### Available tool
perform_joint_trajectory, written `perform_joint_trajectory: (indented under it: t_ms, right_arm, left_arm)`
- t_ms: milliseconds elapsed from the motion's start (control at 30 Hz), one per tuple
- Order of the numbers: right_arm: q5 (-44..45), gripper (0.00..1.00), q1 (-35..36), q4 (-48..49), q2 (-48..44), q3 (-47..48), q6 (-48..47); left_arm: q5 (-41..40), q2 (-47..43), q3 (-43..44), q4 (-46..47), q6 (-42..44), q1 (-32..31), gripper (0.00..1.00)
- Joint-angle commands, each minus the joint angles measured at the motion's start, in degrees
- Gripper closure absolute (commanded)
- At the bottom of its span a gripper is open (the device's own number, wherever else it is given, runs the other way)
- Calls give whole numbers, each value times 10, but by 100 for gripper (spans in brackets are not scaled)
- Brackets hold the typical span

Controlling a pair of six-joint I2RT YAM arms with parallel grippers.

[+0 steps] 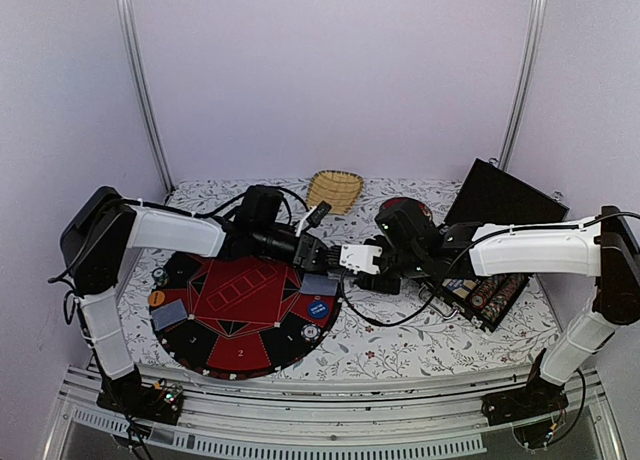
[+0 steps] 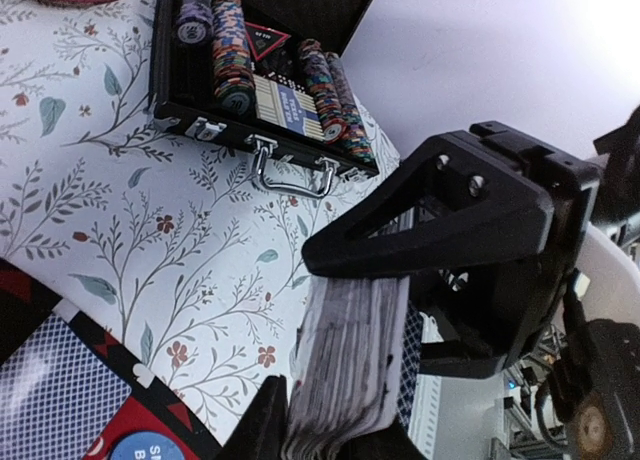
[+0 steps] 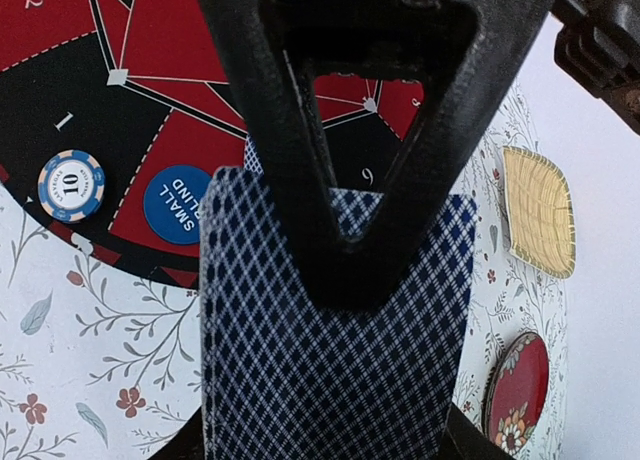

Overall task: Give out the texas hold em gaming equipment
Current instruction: Pass from the left arm to the right, then pick up the poker card from the face-down deck piles.

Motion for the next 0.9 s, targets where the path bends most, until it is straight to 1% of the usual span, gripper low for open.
perform_joint_trajectory:
  t_ms: [0, 233, 300, 400, 533, 600, 733, 867]
  right_arm:
    - [13, 49, -2, 9, -13, 2, 11]
    - [18, 48, -2, 20, -9, -3, 10]
    - [17, 48, -2, 19, -10, -3, 11]
    - [19, 48, -2, 19, -11, -4, 10]
    - [19, 49, -2, 21, -12, -6, 10]
    - [18, 49, -2, 21, -12, -5, 10]
    - [15, 49, -2, 23, -10, -6, 13]
    - [13, 50, -2, 25, -9, -4, 14]
  left_arm:
    - [-38, -26, 9, -60, 33, 4, 75]
    - [-38, -39, -5, -62, 30, 16, 75]
    - [-37, -41, -5, -63, 32, 17, 74]
    - [-30, -43, -6, -62, 35, 16, 67]
    - [-34, -50, -4, -70, 40, 16, 61]
    - [-34, -54, -3, -72, 43, 16, 53]
    - [-15, -61, -3, -61, 41, 16, 42]
    - [-13, -66, -4, -58, 39, 18, 41]
